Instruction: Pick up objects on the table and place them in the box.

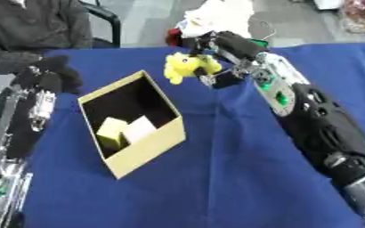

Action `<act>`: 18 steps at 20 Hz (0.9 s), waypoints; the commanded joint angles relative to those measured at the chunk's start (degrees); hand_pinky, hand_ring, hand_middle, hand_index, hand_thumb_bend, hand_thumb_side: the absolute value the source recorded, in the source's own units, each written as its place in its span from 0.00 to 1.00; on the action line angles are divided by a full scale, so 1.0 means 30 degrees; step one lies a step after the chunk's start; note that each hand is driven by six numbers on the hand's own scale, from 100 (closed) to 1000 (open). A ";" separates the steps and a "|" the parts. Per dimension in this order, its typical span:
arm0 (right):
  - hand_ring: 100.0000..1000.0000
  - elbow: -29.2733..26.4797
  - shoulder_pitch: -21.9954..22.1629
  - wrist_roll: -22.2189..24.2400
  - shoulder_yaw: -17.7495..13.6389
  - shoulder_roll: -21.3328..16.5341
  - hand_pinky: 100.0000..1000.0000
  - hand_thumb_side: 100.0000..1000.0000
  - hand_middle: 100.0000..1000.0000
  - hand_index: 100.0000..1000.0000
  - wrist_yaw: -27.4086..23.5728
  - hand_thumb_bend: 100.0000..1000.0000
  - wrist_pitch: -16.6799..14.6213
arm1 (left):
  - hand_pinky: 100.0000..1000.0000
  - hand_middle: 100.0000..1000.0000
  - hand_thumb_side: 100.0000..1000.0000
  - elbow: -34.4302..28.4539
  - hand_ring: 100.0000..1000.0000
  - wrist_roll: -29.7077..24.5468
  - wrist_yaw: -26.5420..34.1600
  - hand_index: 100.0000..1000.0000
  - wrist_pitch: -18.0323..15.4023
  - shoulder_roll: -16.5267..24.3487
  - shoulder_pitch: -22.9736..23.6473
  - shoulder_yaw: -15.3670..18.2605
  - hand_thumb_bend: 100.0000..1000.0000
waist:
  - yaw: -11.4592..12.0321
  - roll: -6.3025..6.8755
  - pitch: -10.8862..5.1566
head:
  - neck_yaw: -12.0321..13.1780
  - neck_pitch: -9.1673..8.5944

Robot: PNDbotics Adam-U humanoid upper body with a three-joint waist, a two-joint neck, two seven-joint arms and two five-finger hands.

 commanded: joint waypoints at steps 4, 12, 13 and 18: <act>0.72 -0.1227 -0.0748 0.2005 0.0954 0.0848 0.70 0.00 0.20 0.41 -0.1062 0.00 -0.0318 | 0.59 0.58 0.64 -0.0531 0.61 -0.0284 0.0097 0.80 -0.0173 0.0153 -0.0209 -0.0067 0.01 | 0.0238 -0.0034 -0.0468 | -0.0284 0.0010; 0.81 -0.0328 -0.0667 0.4575 0.1333 0.2007 0.77 0.08 0.37 0.61 -0.0273 0.00 -0.0959 | 0.59 0.58 0.64 -0.0697 0.61 -0.0436 0.0322 0.80 -0.0290 0.0076 -0.0230 -0.0065 0.02 | 0.0490 -0.0072 -0.0486 | -0.0416 -0.0048; 0.87 -0.0312 -0.0657 0.4823 0.1318 0.2056 0.81 0.26 0.56 0.82 -0.0151 0.09 -0.0973 | 0.59 0.58 0.64 -0.0704 0.61 -0.0435 0.0338 0.80 -0.0292 0.0067 -0.0237 -0.0059 0.01 | 0.0476 -0.0088 -0.0478 | -0.0430 -0.0051; 0.90 -0.1311 -0.0686 0.4469 0.1269 0.2051 0.84 0.47 0.85 0.96 0.1244 0.42 -0.0354 | 0.59 0.58 0.64 -0.0702 0.61 -0.0360 0.0351 0.80 -0.0284 0.0061 -0.0235 -0.0009 0.01 | 0.0241 -0.0167 -0.0449 | -0.0352 0.0025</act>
